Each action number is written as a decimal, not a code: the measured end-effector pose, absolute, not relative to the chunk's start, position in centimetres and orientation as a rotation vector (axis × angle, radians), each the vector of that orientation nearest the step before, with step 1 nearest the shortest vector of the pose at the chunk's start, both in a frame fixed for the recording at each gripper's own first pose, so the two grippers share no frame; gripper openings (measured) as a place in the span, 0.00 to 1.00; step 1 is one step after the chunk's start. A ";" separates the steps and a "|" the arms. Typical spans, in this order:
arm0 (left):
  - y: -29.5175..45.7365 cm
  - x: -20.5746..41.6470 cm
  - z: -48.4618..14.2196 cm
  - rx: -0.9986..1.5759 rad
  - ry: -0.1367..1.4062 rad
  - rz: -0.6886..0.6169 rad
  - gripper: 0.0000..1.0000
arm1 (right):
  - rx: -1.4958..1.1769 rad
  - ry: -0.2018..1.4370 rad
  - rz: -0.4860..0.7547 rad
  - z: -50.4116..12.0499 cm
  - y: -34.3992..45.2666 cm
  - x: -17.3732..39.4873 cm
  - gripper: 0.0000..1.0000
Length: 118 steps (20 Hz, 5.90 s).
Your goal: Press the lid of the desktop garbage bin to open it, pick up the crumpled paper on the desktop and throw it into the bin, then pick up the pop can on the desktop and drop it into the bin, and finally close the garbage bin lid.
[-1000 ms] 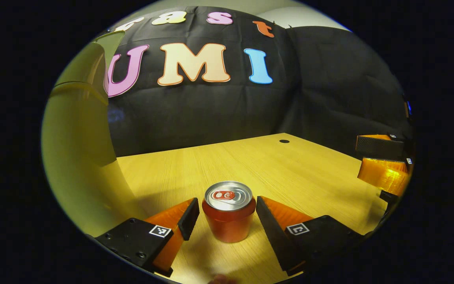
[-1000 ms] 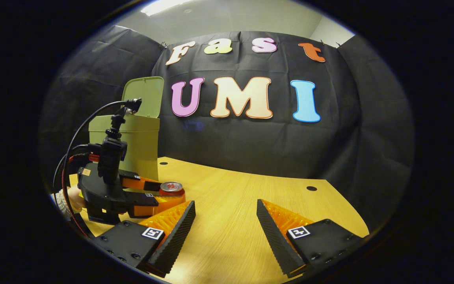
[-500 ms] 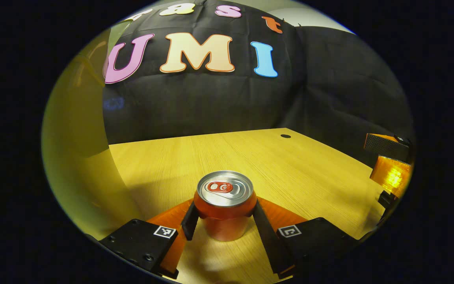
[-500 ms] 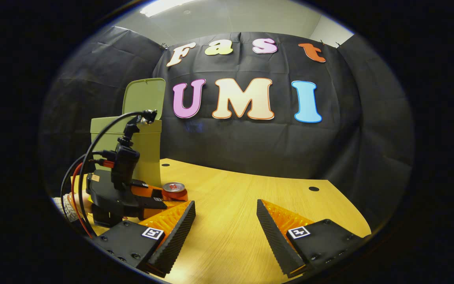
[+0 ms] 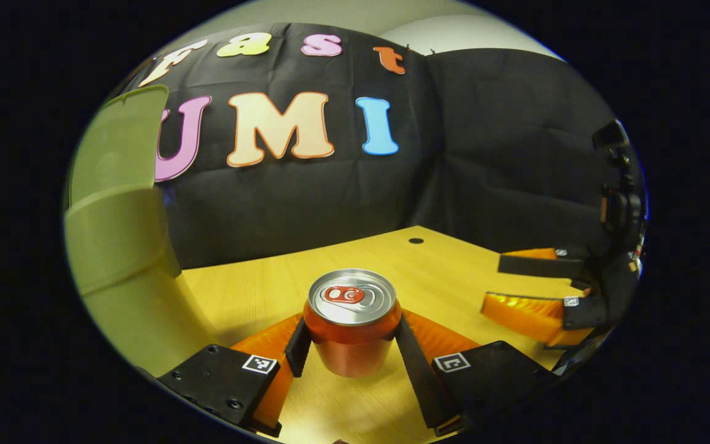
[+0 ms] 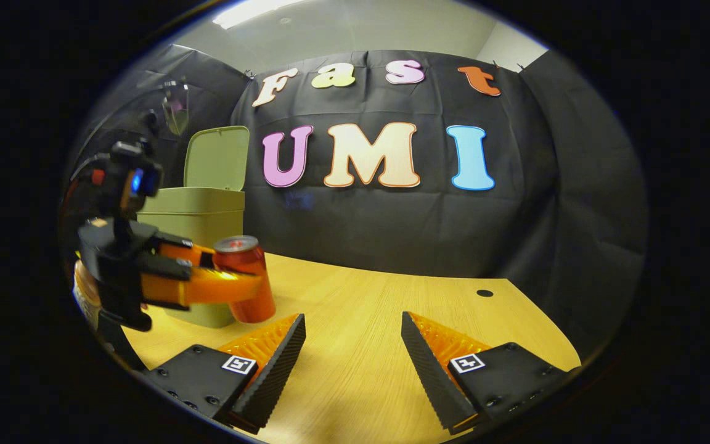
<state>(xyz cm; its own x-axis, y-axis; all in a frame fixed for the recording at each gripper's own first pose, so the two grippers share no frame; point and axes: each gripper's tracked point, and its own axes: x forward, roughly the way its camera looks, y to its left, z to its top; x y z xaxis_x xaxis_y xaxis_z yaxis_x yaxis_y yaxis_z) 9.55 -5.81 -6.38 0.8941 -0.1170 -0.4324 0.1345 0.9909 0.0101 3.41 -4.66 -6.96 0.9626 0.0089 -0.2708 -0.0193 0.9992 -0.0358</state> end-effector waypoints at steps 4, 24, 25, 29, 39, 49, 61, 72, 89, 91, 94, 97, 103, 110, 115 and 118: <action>-6.9 8.7 0.8 0.044 0.379 -0.169 0.77 | -0.032 0.278 0.016 -7.2 -4.6 3.4 0.98; 16.7 8.7 12.4 0.108 0.318 0.307 0.76 | -0.039 0.300 0.062 -7.9 -2.9 3.3 0.98; 17.5 8.6 11.6 0.103 0.341 0.321 0.76 | -0.039 0.299 0.060 -7.8 -2.9 3.4 0.98; 19.1 8.3 9.2 0.058 0.393 0.344 0.77 | -0.042 0.295 0.055 -7.6 -3.1 3.2 0.98; 20.1 8.9 15.1 0.101 0.303 0.427 0.86 | -0.036 0.287 0.046 -7.2 -3.6 3.1 0.98; 23.4 12.9 23.8 0.119 0.160 0.552 0.87 | 0.007 0.272 0.022 -6.7 -4.9 3.0 0.98; 28.8 17.2 21.7 0.065 0.182 0.665 0.87 | -0.011 0.301 -0.001 -7.9 -5.5 3.3 0.98; 22.6 12.7 20.5 0.045 0.200 0.531 0.86 | -0.023 0.303 0.053 -8.0 -3.0 3.2 0.98; 14.3 7.1 9.7 0.035 0.280 0.350 0.87 | -0.024 0.294 0.051 -7.5 -3.1 3.1 0.98; 14.3 6.6 8.1 0.032 0.297 0.353 0.87 | -0.022 0.296 0.054 -7.5 -3.0 3.1 0.98; 14.3 6.1 6.4 0.025 0.304 0.355 0.87 | -0.019 0.292 0.058 -7.5 -2.9 3.1 0.98; 14.4 5.7 6.1 0.025 0.273 0.364 0.88 | -0.020 0.296 0.055 -7.7 -3.1 3.3 0.98; 14.6 5.7 5.9 0.067 0.174 0.416 0.92 | -0.030 0.306 0.068 -8.0 -2.4 3.4 0.98; 13.7 6.0 6.4 0.153 0.125 0.390 0.90 | -0.034 0.301 0.085 -7.9 -1.7 3.2 0.98; 13.6 6.0 5.8 0.045 0.219 0.353 0.91 | -0.029 0.291 0.087 -7.4 -1.7 3.1 0.98; 13.5 6.0 6.9 0.070 0.184 0.335 0.91 | -0.038 0.284 0.082 -7.1 -1.9 2.9 0.98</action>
<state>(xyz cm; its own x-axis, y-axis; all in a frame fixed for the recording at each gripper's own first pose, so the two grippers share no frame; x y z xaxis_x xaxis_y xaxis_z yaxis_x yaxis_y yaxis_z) 5.99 13.50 6.90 0.9277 0.3333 -0.1682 -0.3205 0.9421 0.0988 2.94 -1.94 -7.14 0.9566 0.0757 -0.2815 -0.0864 0.9959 -0.0260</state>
